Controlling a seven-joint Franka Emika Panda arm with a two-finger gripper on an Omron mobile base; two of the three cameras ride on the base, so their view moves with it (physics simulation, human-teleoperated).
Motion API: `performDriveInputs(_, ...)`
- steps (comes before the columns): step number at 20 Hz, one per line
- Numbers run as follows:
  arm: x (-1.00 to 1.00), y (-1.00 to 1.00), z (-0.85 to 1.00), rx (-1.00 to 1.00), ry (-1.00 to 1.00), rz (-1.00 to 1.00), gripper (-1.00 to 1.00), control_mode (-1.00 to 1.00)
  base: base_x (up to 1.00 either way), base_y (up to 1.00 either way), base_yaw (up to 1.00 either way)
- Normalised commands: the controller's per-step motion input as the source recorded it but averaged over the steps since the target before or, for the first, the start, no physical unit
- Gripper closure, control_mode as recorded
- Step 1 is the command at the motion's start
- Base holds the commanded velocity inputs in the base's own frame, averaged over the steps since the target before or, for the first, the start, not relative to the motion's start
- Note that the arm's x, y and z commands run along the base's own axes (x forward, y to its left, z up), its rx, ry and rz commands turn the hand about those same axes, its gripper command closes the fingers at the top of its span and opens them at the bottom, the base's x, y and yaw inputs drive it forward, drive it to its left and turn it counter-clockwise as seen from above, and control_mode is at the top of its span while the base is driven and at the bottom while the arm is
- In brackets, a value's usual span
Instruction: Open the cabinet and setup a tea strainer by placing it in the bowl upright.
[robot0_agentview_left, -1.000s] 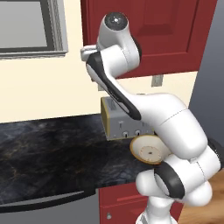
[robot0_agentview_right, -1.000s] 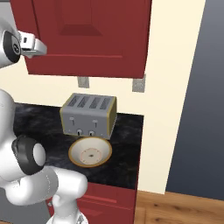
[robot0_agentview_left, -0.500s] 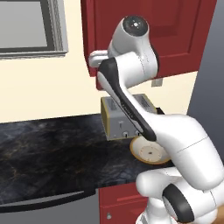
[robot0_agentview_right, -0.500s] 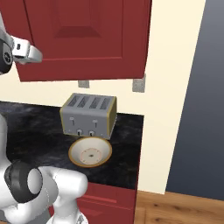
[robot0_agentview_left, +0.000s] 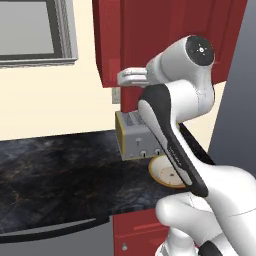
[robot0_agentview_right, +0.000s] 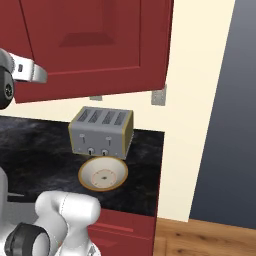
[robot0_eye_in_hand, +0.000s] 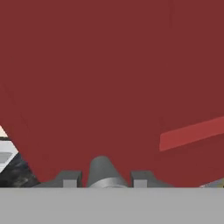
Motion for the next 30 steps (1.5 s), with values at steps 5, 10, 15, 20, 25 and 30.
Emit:
performDriveInputs(5, -0.65, -0.32, 0.50, 0.14, 0.00, 0.05, 1.00, -1.00, 0.00, 0.00, 0.00)
performDriveInputs(10, -0.84, -0.40, 0.34, 0.12, 0.01, 0.02, 1.00, -1.00, 0.00, 0.00, 0.00)
performDriveInputs(15, -0.89, -0.39, 0.30, 0.09, 0.00, 0.02, 1.00, -1.00, 0.00, 0.00, 0.00)
performDriveInputs(20, -0.79, -0.42, 0.32, 0.11, 0.01, 0.01, 1.00, -1.00, 0.00, 0.00, 0.00)
performDriveInputs(25, -0.71, -0.41, 0.08, 0.03, 0.01, 0.01, 1.00, -1.00, 0.00, 0.00, 0.00)
performDriveInputs(30, -0.44, -0.48, 0.01, 0.05, 0.00, 0.00, 1.00, -1.00, 0.00, 0.00, 0.00)
